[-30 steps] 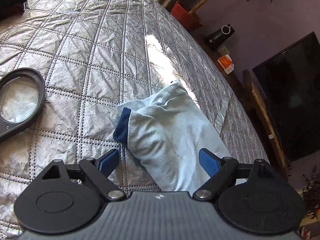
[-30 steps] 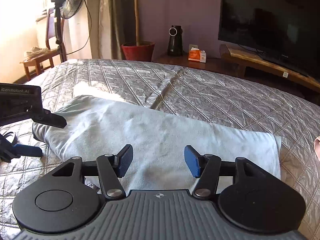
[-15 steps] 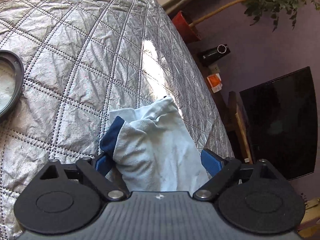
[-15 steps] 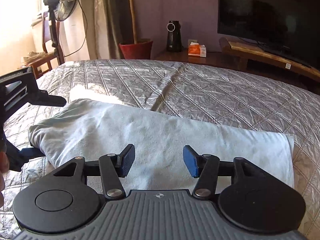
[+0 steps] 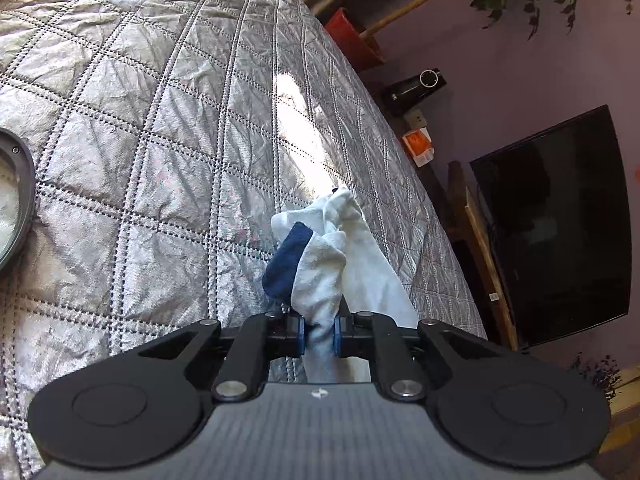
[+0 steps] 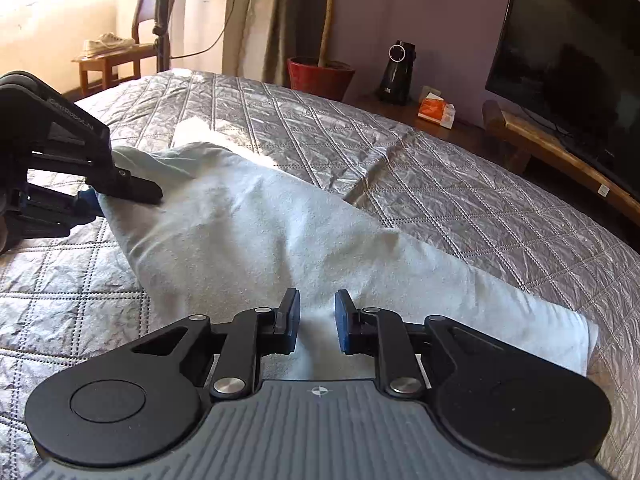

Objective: Fold clothes

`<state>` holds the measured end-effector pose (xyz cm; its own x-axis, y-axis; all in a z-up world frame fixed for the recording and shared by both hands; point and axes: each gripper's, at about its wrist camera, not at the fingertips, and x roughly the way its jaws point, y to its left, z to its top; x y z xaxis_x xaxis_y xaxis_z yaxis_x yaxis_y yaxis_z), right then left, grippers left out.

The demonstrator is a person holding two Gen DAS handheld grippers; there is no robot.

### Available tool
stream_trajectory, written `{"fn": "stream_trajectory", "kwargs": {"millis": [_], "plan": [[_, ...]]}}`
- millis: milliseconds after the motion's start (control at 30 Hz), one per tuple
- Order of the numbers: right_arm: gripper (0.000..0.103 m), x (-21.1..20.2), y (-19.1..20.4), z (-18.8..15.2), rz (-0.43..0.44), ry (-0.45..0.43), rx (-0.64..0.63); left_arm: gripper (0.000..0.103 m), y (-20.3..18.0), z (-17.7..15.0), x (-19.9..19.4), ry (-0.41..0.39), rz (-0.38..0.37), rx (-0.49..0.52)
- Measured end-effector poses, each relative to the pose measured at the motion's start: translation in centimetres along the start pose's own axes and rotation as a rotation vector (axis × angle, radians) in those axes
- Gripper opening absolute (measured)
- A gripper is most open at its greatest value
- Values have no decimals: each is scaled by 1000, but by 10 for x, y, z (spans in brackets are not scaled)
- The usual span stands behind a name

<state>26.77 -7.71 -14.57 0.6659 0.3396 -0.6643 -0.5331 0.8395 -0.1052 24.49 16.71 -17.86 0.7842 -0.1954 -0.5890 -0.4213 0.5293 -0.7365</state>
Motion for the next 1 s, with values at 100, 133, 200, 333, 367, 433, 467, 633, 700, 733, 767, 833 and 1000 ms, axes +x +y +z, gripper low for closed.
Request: {"fn": "stream_trajectory", "kwargs": {"millis": [100,133,200,333,367,433,467,633,700,733,767,833,1000], "plan": [[22,4,2,-2,14,21,-16,10,-8,-3,-6,-22,-19,71],[22,5,3,-3,19,28,-21,10,-15,-4,-9,-33,-24,119],[22,7,6,-5,22,38,-40,10,-30,-9,-15,-53,-31,230],[22,6,8,-5,17,31,-45,10,-63,-22,-26,-83,-66,446],[22,4,-2,-4,52,33,35,10,-70,-26,-28,-88,-72,497],[27,-2,-32,-5,128,31,235,10,-83,-33,-31,-92,-85,588],[31,-7,-48,-9,132,20,322,10,-90,-37,-32,-94,-91,632],[48,-25,-110,-40,161,33,631,10,-115,-59,-33,-97,-120,799],[47,-19,-113,-49,168,87,613,10,-126,-69,-32,-95,-144,845],[48,-18,-109,-50,166,82,576,10,-132,-74,-31,-93,-156,868],[48,-16,-106,-50,162,79,540,10,-138,-80,-30,-90,-166,897],[49,-16,-101,-46,146,84,489,10,-150,-94,-30,-79,-191,961],[49,-39,-141,-56,153,-22,750,10,-175,-134,-26,-26,-258,1119]]}}
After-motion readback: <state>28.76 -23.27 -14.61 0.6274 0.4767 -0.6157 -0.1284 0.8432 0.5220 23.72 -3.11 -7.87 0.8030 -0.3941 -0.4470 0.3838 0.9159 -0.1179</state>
